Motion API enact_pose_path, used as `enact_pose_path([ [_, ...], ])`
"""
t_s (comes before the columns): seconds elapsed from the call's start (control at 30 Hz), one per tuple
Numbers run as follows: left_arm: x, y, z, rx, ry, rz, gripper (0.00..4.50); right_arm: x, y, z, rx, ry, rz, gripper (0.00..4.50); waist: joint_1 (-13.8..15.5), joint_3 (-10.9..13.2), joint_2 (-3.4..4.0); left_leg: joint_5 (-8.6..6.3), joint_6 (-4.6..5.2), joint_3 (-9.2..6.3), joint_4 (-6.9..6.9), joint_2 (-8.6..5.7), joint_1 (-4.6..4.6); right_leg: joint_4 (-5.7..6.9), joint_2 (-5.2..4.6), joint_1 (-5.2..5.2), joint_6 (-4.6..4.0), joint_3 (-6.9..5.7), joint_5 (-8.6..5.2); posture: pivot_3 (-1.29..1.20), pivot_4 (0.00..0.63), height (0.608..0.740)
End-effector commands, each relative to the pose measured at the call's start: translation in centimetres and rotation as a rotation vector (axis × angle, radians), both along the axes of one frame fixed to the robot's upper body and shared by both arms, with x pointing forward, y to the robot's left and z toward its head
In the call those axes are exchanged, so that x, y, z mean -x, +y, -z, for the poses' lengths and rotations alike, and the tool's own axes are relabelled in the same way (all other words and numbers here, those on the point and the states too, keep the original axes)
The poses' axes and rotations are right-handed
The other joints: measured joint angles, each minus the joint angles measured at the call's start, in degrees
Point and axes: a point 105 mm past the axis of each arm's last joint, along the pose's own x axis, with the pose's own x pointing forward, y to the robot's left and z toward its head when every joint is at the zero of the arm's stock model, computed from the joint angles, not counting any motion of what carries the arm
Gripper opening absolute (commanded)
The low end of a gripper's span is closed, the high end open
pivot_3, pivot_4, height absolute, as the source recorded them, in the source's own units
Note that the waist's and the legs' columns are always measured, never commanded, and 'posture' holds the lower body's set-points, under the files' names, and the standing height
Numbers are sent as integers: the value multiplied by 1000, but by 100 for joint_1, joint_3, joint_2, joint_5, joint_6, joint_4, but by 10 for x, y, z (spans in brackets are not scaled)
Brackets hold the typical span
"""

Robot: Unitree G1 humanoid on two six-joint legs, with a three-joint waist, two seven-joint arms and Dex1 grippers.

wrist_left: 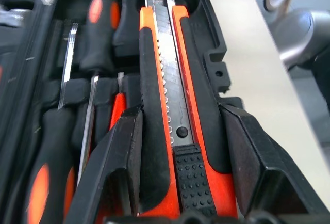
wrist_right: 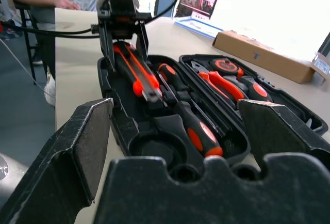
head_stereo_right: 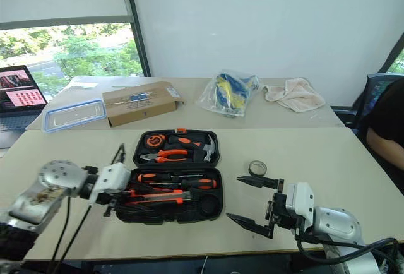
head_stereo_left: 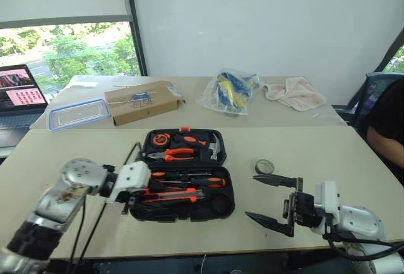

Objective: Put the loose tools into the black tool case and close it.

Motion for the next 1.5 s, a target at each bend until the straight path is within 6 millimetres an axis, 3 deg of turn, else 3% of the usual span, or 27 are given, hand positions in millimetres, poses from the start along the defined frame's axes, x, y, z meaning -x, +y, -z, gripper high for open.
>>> enact_pose_path([
  [0.03, -3, -3, 5, -42, -18, 18, 1767, 5, -2, -11, 3, -51, 20, 4500, 16, 1, -1, 0, 0, -1, 1, 0, 1, -2, -1, 0, 0, 1, 0, 0, 150, 740],
  [0.27, -7, 1, 21, -125, -30, 0, 1767, 6, -1, -11, 0, -53, 34, 4500, 39, 0, 0, -2, 6, -29, 8, -2, 11, 8, -6, 13, 2, 27, -1, 0, 150, 740],
  [0.43, -11, 9, 21, -152, -29, -46, 1767, 6, -1, -11, -1, -52, 33, 4500, 29, -1, 0, -7, 14, -26, 8, 3, 16, 14, -4, 27, 8, 49, -4, 0, 150, 740],
  [0.77, 7, 8, 28, -157, 74, 5, 1767, 0, -2, -10, 4, -48, 27, 4500, 19, -2, 1, -7, 15, -17, 8, 5, 21, 20, 1, 23, 9, 61, -4, 0, 150, 740],
  [0.83, 2, 7, 23, -120, 61, -34, 2769, -1, -2, -9, 6, -47, 26, 4500, 12, -3, 2, -9, 18, -15, 7, 5, 20, 18, 2, 18, 10, 63, -5, 0, 150, 740],
  [0.87, -1, 4, 16, -73, 56, -47, 2874, -1, -3, -9, 7, -46, 26, 4500, 10, -4, 4, -9, 19, -15, 5, 4, 20, 18, 2, 18, 12, 66, -6, 0, 150, 740],
  [0.97, -8, -3, -9, 57, 25, -56, 3862, -3, -4, -8, 10, -43, 26, 4500, 18, -3, 3, -13, 25, -15, 5, 1, 22, 18, 1, 6, 16, 69, -9, 0, 150, 740],
  [1.1, -2, -3, -37, 164, 42, -8, 3862, -5, -7, -6, 14, -39, 27, 4500, 23, 0, -1, -16, 31, -16, 15, -4, 13, 14, -2, -14, 19, 64, -7, 0, 150, 740],
  [1.2, -3, -2, -47, 188, 27, -4, 3862, -7, -8, -6, 15, -38, 27, 4500, 31, 0, -1, -16, 31, -17, 14, -4, 12, 10, -3, -14, 19, 62, -7, 0, 150, 740],
  [1.33, -12, 3, -40, 154, -30, -25, 2777, -8, -8, -4, 12, -38, 33, 4500, 31, 0, -1, -17, 31, -18, 14, -14, 17, 9, -4, -5, 20, 64, -7, 0, 150, 740],
  [1.5, -9, -3, -28, 159, -18, -18, 903, -7, -7, -2, 11, -37, 43, 4500, 27, 0, -1, -16, 31, -18, 14, -13, 16, 9, -3, -6, 21, 63, -6, 0, 150, 740],
])
